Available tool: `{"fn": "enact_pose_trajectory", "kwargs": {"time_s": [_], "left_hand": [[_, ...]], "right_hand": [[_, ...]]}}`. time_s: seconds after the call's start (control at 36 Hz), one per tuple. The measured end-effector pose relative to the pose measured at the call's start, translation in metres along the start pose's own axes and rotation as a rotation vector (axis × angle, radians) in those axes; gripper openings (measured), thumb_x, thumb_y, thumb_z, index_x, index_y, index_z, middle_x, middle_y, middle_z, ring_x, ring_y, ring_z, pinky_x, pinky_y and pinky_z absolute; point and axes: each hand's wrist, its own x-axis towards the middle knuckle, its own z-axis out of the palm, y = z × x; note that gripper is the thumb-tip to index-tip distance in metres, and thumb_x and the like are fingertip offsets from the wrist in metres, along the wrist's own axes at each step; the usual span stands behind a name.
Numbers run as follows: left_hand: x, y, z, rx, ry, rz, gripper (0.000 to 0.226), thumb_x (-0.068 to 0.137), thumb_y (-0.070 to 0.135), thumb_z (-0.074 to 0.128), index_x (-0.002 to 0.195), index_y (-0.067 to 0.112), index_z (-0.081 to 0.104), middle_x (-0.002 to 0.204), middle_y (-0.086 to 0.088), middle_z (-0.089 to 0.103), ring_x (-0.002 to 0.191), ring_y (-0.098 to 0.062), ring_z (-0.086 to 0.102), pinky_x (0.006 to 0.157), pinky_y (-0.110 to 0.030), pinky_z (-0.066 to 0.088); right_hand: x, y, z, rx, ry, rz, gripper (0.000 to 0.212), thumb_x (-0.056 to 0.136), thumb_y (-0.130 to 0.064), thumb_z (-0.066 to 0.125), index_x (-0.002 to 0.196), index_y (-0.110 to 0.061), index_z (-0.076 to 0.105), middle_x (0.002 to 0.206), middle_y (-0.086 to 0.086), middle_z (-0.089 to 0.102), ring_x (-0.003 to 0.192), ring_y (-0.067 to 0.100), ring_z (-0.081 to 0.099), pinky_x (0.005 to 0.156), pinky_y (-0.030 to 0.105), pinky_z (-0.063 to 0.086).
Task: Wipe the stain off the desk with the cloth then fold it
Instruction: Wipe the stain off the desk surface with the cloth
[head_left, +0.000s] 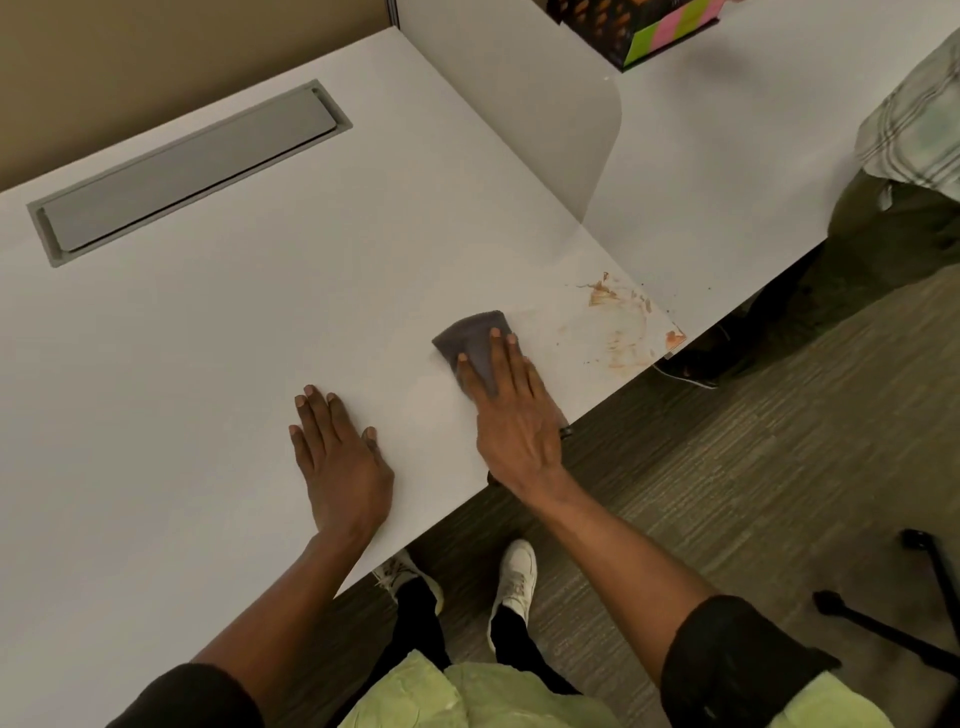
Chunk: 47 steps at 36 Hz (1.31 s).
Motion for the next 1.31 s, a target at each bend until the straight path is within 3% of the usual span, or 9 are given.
{"fn": "enact_pose_trajectory", "kwargs": {"time_s": [0.14, 0.28, 0.39, 0.44, 0.64, 0.72, 0.92, 1.17, 1.31], "left_hand": [[0.0, 0.001, 0.0, 0.006, 0.003, -0.003, 0.066, 0.117, 0.023, 0.036, 0.172, -0.003, 0.01, 0.182, -0.018, -0.005, 0.17, -0.03, -0.011, 0.138, -0.051, -0.002], [0.0, 0.002, -0.003, -0.013, -0.008, -0.002, 0.065, 0.117, 0.023, 0.037, 0.171, -0.003, 0.014, 0.182, -0.018, -0.004, 0.17, -0.031, -0.01, 0.138, -0.052, -0.002], [0.0, 0.007, -0.004, -0.041, -0.03, 0.079, 0.064, 0.116, 0.023, 0.038, 0.171, -0.002, 0.016, 0.182, -0.018, -0.007, 0.17, -0.029, -0.013, 0.138, -0.048, -0.003], [-0.001, 0.014, -0.003, -0.035, -0.053, 0.18, 0.065, 0.117, 0.026, 0.037, 0.172, 0.002, 0.013, 0.182, -0.013, -0.012, 0.169, -0.023, -0.018, 0.137, -0.041, -0.007], [-0.001, 0.036, 0.007, -0.058, -0.119, 0.355, 0.061, 0.119, 0.022, 0.03, 0.173, 0.005, 0.01, 0.181, -0.007, -0.013, 0.168, -0.02, -0.016, 0.132, -0.03, -0.017], [-0.001, 0.033, 0.006, -0.053, -0.138, 0.362, 0.061, 0.119, 0.024, 0.03, 0.174, 0.006, 0.009, 0.181, -0.006, -0.013, 0.168, -0.018, -0.019, 0.131, -0.03, -0.017], [0.007, 0.019, 0.002, -0.019, -0.199, 0.455, 0.064, 0.119, 0.033, 0.024, 0.173, 0.013, -0.002, 0.181, -0.005, -0.023, 0.165, -0.014, -0.028, 0.132, -0.03, -0.015], [0.004, 0.021, 0.004, -0.05, -0.207, 0.427, 0.064, 0.119, 0.03, 0.024, 0.174, 0.011, -0.002, 0.18, -0.004, -0.026, 0.165, -0.013, -0.03, 0.132, -0.032, -0.016], [0.006, 0.018, 0.004, -0.073, -0.221, 0.434, 0.064, 0.119, 0.031, 0.024, 0.174, 0.014, -0.003, 0.18, -0.003, -0.027, 0.165, -0.013, -0.028, 0.134, -0.032, -0.013]], "right_hand": [[0.025, 0.032, -0.016, -0.024, -0.003, 0.144, 0.089, 0.08, -0.006, 0.024, 0.167, -0.024, 0.015, 0.174, 0.023, -0.003, 0.162, 0.041, -0.001, 0.131, 0.052, 0.016], [0.032, 0.08, -0.03, 0.003, 0.096, 0.495, 0.084, 0.091, 0.0, 0.056, 0.165, -0.026, 0.027, 0.173, 0.024, 0.004, 0.161, 0.043, 0.004, 0.131, 0.051, 0.017], [0.026, 0.079, -0.03, 0.077, 0.123, 0.63, 0.082, 0.092, 0.005, 0.058, 0.164, -0.02, 0.028, 0.172, 0.026, 0.008, 0.161, 0.043, 0.008, 0.131, 0.047, 0.02], [0.027, 0.061, -0.028, 0.033, 0.121, 0.564, 0.077, 0.092, -0.001, 0.048, 0.164, -0.018, 0.027, 0.172, 0.026, 0.01, 0.161, 0.043, 0.01, 0.131, 0.048, 0.02], [0.059, 0.0, -0.006, -0.014, -0.026, -0.061, 0.074, 0.093, -0.006, 0.024, 0.166, -0.019, 0.022, 0.174, 0.023, 0.003, 0.162, 0.041, 0.008, 0.129, 0.051, 0.022], [0.076, 0.011, -0.01, -0.055, -0.035, -0.03, 0.072, 0.096, -0.007, 0.029, 0.167, -0.019, 0.021, 0.175, 0.022, 0.0, 0.162, 0.04, 0.004, 0.129, 0.051, 0.02], [0.083, 0.101, -0.036, 0.006, 0.072, 0.405, 0.074, 0.097, 0.007, 0.041, 0.164, -0.02, 0.03, 0.174, 0.023, 0.008, 0.161, 0.042, 0.009, 0.131, 0.05, 0.019], [0.018, 0.012, -0.014, 0.105, 0.028, 0.11, 0.09, 0.087, 0.013, 0.058, 0.164, -0.02, 0.026, 0.173, 0.021, 0.016, 0.16, 0.039, 0.018, 0.127, 0.048, 0.032], [-0.034, 0.009, 0.004, 0.049, -0.038, -0.002, 0.092, 0.085, 0.0, 0.045, 0.168, -0.023, 0.013, 0.176, 0.016, 0.008, 0.163, 0.033, 0.011, 0.129, 0.044, 0.027]]}}
